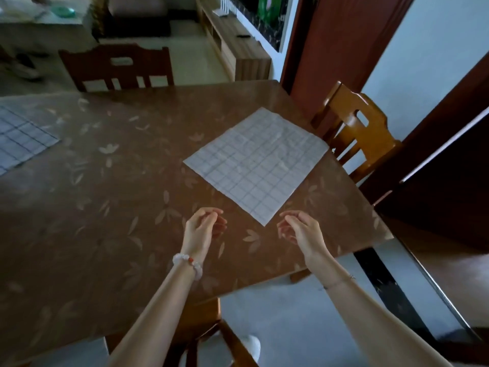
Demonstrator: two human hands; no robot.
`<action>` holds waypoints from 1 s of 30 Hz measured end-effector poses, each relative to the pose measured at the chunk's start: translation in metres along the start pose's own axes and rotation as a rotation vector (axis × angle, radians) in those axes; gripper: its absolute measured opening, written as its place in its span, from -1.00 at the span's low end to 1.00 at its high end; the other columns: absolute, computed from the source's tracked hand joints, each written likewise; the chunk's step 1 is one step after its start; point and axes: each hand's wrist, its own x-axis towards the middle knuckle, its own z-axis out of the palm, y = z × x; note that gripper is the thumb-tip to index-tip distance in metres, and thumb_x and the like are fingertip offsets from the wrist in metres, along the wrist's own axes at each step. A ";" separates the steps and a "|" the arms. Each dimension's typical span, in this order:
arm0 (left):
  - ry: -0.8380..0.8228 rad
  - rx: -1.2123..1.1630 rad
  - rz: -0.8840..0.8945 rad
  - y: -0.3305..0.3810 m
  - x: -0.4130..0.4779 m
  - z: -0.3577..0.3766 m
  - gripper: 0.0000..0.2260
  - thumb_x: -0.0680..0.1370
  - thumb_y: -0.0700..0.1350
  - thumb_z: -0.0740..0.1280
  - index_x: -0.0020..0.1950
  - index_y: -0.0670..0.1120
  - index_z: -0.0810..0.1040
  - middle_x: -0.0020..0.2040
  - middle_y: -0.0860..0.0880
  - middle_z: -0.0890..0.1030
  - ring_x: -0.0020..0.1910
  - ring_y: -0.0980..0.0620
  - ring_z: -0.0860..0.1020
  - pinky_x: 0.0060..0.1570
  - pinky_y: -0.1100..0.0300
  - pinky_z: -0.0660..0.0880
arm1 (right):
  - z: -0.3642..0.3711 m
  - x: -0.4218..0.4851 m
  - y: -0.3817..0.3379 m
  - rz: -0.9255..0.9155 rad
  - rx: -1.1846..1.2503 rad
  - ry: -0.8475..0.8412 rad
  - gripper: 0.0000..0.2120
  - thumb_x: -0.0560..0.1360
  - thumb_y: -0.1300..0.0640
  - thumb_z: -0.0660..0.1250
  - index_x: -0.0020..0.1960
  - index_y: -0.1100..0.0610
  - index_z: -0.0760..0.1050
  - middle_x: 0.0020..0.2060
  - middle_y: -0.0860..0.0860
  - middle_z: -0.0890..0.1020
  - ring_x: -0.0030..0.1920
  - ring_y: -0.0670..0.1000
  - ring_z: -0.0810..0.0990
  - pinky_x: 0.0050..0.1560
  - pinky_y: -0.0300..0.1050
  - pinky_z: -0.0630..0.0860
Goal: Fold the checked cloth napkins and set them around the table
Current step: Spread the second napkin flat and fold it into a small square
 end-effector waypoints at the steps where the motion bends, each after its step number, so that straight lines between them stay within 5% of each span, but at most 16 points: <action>1: 0.001 0.009 -0.005 -0.001 0.004 0.002 -0.84 0.59 -0.25 0.19 -0.04 -0.24 0.56 -0.24 -0.12 0.59 -0.28 0.06 0.57 -0.25 0.25 0.51 | 0.001 0.007 0.001 0.009 -0.007 -0.015 -0.86 0.54 0.28 0.21 -0.06 0.23 0.55 -0.29 0.12 0.63 -0.33 -0.02 0.57 -0.31 -0.21 0.46; 25: 0.298 0.186 -0.193 -0.028 0.079 0.119 -0.82 0.60 -0.21 0.14 -0.06 -0.11 0.54 -0.20 -0.08 0.62 -0.22 0.02 0.58 -0.18 0.16 0.48 | -0.037 0.208 -0.009 0.069 -0.218 -0.329 -0.83 0.54 0.25 0.16 -0.10 0.19 0.53 -0.25 0.07 0.60 -0.22 0.02 0.58 -0.21 -0.16 0.47; 30: 0.318 0.652 -0.109 -0.039 0.088 0.148 -0.78 0.58 -0.21 0.14 0.09 -0.11 0.55 0.01 -0.03 0.61 0.01 -0.03 0.55 0.00 0.16 0.46 | -0.049 0.238 -0.012 0.011 -0.318 -0.367 -0.84 0.53 0.22 0.18 -0.11 0.14 0.54 -0.22 0.02 0.61 -0.12 0.05 0.59 -0.16 -0.15 0.47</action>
